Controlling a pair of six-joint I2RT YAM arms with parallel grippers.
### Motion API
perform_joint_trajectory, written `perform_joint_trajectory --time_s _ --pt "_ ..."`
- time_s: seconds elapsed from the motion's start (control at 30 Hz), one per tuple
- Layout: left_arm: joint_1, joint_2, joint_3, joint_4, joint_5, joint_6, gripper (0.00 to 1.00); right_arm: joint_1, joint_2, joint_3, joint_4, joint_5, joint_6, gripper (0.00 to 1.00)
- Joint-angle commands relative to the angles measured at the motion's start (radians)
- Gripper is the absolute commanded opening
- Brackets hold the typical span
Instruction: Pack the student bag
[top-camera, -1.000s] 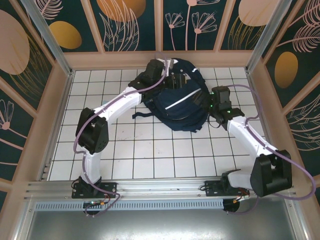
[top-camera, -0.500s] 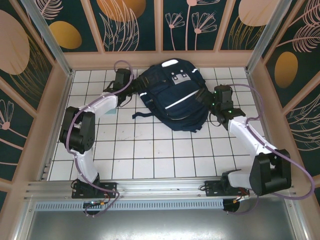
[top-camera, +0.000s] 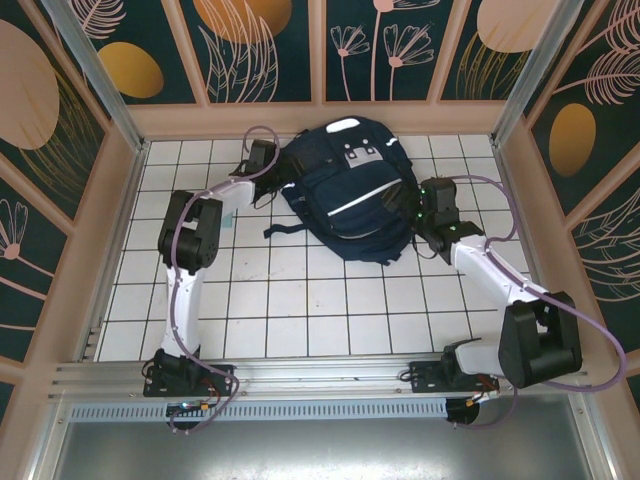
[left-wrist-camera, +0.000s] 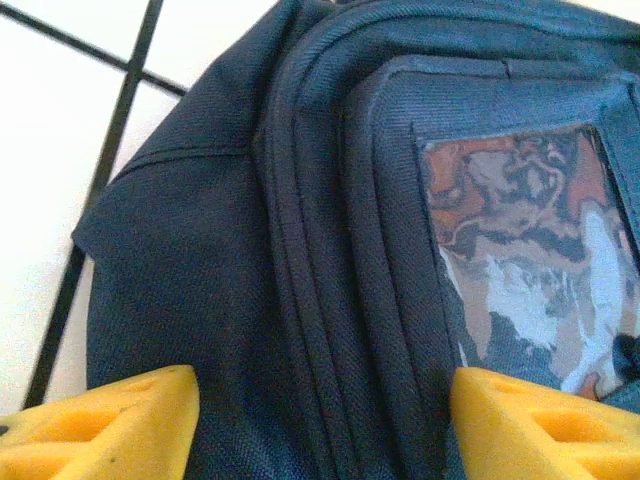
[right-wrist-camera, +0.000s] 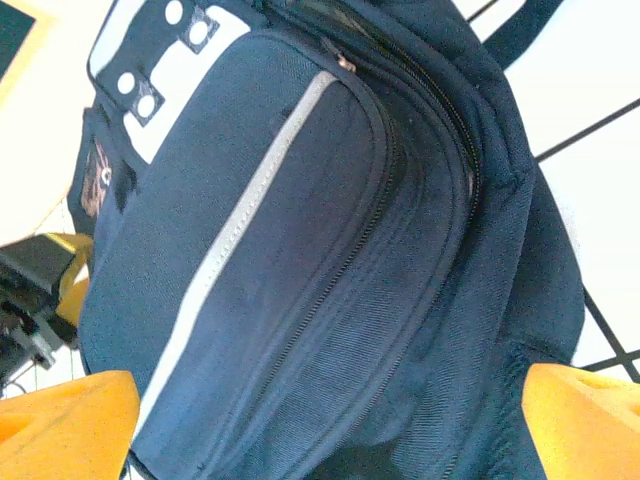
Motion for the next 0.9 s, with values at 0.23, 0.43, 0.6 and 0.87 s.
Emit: perform_joint_trajectory --time_s 0.23,0.43,0.6,0.87 --pt "-0.013 -0.028 -0.197 0.044 0.06 0.013 0.0 0.008 0.14 -0.082 0.164 -0.035 0.077 0.95" --pt "-0.045 -0.225 -0.481 0.152 0.077 -0.036 0.0 0.006 0.291 0.023 0.237 0.018 0.018 0.73" --pt "-0.109 -0.365 -0.664 0.217 0.094 -0.104 0.0 -0.013 0.42 0.21 0.178 0.118 -0.086 0.67" --pt "-0.208 -0.452 -0.798 0.321 0.129 -0.221 0.1 -0.036 0.545 0.469 -0.095 0.247 -0.185 0.82"
